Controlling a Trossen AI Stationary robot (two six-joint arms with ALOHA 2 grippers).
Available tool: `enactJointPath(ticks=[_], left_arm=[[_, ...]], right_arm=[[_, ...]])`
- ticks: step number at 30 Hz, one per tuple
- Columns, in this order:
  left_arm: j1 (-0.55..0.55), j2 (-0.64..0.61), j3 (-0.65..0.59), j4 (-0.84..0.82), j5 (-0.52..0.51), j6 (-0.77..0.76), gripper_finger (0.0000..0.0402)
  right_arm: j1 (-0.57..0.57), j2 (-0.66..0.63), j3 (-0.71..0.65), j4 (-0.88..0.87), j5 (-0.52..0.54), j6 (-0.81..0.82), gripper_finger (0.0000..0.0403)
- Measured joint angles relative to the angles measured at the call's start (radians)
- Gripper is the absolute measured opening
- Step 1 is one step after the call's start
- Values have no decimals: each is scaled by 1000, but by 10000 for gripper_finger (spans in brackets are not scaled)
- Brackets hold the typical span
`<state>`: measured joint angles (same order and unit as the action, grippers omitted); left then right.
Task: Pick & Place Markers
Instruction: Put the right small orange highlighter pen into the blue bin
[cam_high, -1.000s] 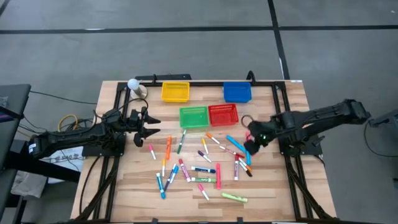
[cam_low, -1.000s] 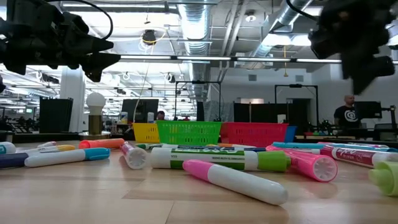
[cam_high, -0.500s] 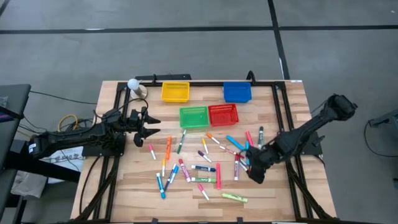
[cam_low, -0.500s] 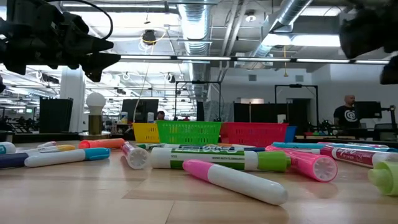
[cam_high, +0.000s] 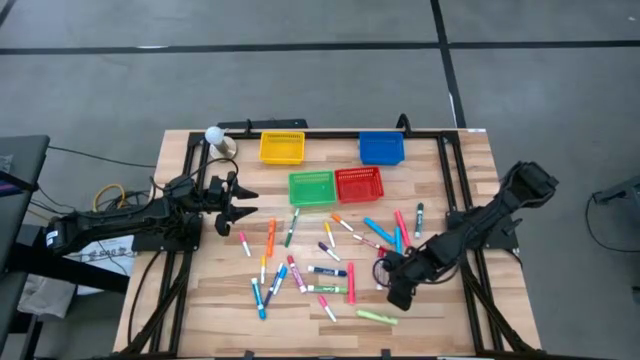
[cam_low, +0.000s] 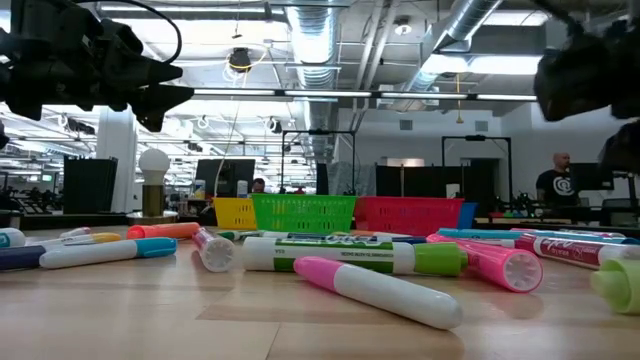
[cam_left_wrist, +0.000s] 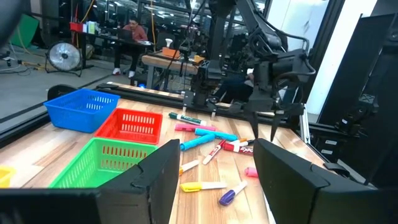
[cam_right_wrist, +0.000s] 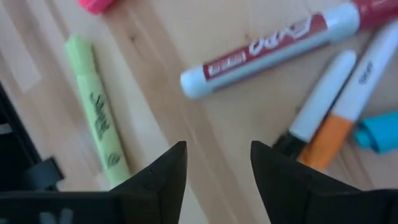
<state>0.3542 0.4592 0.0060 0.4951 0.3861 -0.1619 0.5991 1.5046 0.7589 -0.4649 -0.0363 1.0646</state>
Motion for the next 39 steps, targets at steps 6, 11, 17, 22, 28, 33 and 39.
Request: enactJointPath(ticks=[6,11,17,22,28,33,39], left_arm=[[0,0,0,0,0,0,204],[0,0,0,0,0,0,204],[0,7,0,0,0,0,204],[0,13,0,0,0,0,204],[0,15,0,0,0,0,204],[0,15,0,0,0,0,204],[0,15,0,0,0,0,204]], right_arm=[[-34,13,0,-12,5,-18,165],[-47,-4,18,-25,-46,-27,166],[-46,-17,38,-113,-36,-50,159],[-54,-13,37,-150,-28,-53,153],[-79,-12,37,-163,18,-77,150],[-101,-12,31,-156,45,-103,150],[-114,-11,1,-163,45,-105,150]])
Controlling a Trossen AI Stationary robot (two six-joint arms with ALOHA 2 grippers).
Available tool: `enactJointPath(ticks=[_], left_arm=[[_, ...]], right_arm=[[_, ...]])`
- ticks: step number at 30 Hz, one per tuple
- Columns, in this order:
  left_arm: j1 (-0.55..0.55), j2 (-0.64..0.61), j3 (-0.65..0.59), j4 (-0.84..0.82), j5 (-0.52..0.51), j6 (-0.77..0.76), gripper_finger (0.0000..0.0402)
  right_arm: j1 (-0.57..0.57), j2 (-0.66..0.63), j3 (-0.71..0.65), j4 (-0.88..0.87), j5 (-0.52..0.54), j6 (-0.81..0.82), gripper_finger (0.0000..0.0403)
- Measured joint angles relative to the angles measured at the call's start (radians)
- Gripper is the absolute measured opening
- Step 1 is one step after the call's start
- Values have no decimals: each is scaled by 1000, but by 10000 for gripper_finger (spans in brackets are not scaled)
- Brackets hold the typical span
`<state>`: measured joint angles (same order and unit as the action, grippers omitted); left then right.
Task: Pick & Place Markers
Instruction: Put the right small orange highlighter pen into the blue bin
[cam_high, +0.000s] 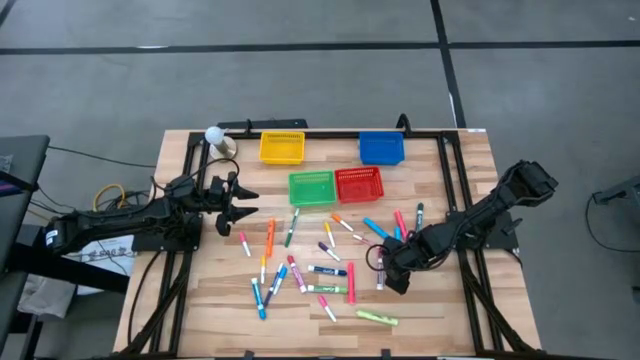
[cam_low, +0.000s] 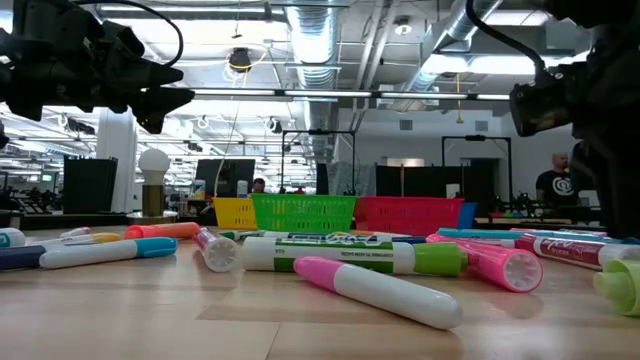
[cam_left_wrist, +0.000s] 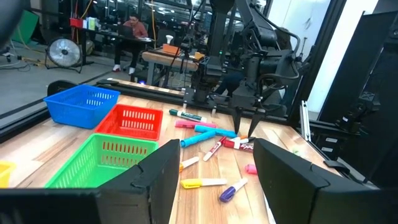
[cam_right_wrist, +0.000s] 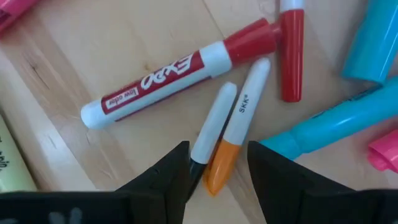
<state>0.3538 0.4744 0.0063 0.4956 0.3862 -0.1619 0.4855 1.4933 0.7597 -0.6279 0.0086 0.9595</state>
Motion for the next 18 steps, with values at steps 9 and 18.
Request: enactJointPath(ticks=[9,18], left_arm=[[0,0,0,0,0,0,204],[0,0,0,0,0,0,204]], right_arm=[[-10,0,0,11,24,-17,150],[-9,0,0,23,26,-17,150]])
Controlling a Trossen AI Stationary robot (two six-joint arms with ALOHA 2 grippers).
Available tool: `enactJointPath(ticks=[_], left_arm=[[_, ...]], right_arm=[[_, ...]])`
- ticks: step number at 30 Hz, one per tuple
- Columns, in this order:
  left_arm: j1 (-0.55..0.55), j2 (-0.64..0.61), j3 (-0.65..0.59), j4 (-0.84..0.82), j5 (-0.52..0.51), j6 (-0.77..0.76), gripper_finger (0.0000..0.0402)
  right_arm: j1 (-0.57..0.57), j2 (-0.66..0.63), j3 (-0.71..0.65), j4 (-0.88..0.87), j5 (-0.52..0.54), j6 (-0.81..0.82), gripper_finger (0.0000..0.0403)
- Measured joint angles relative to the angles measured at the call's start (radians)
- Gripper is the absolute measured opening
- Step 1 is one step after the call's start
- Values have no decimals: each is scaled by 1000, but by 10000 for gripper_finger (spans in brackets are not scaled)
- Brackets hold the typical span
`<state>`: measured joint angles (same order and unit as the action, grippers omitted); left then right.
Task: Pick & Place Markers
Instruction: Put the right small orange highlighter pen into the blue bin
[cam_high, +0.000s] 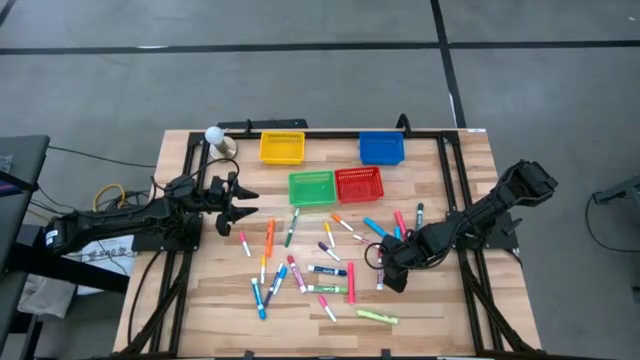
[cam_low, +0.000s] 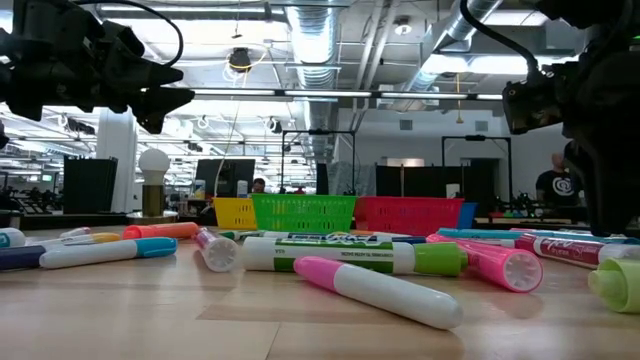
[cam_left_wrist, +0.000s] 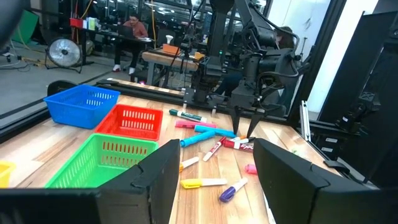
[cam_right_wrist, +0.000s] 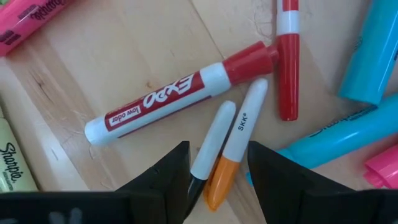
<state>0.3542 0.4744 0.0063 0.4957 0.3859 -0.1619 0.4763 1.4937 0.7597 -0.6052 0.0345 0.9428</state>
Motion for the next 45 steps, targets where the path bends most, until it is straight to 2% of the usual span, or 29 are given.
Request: enactJointPath(ticks=[21,28,45], left_arm=[[0,0,0,3,0,0,204],[0,0,0,7,0,0,204],[0,0,0,16,0,0,204]], right_arm=[[61,0,-2,4,25,138,150],[32,0,-75,66,14,176,150],[54,0,-77,68,-3,176,149]])
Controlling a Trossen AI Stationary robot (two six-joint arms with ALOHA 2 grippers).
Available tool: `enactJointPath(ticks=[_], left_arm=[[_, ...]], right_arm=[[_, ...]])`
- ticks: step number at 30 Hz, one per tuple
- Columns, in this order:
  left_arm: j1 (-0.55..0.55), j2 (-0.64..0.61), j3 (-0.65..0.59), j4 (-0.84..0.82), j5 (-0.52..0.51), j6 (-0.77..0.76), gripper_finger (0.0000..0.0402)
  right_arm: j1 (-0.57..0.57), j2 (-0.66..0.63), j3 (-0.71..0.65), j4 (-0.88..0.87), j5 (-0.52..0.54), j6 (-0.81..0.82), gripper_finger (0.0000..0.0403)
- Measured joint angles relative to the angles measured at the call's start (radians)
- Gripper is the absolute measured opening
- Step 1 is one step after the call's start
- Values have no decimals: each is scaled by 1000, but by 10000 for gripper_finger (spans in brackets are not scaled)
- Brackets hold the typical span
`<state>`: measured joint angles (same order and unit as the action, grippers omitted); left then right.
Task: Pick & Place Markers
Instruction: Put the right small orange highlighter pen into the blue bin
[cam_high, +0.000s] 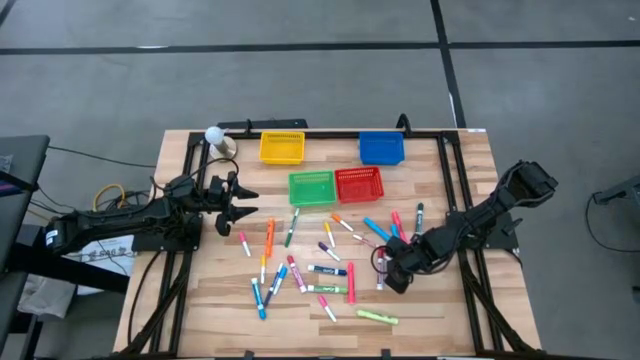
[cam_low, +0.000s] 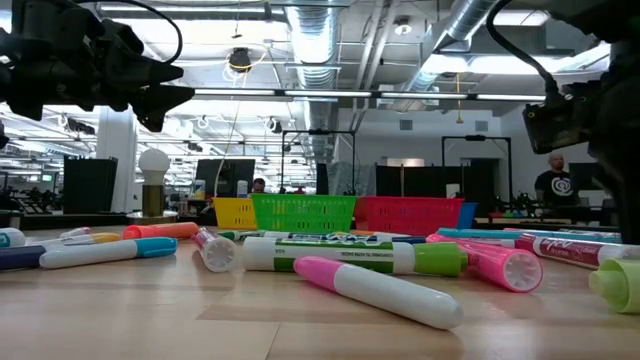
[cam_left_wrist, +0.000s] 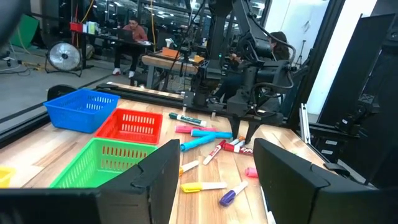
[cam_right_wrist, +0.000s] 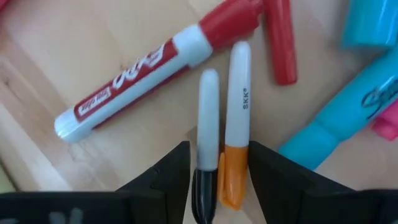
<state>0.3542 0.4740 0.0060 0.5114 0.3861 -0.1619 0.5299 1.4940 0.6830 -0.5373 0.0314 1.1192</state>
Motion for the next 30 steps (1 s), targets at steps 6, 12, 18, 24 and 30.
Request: enactJointPath(ticks=[6,12,18,24,30], left_arm=[[0,0,0,4,0,0,204],[0,0,0,4,0,0,204],[0,0,0,6,0,0,204],[0,0,0,6,0,0,204],[0,0,0,6,0,0,204]], right_arm=[[4,0,0,-5,17,6,149],[-26,-2,-13,4,11,30,149],[-10,-2,-14,3,9,32,149],[-9,-2,-15,17,-17,40,150],[-19,-2,-16,28,-30,44,150]])
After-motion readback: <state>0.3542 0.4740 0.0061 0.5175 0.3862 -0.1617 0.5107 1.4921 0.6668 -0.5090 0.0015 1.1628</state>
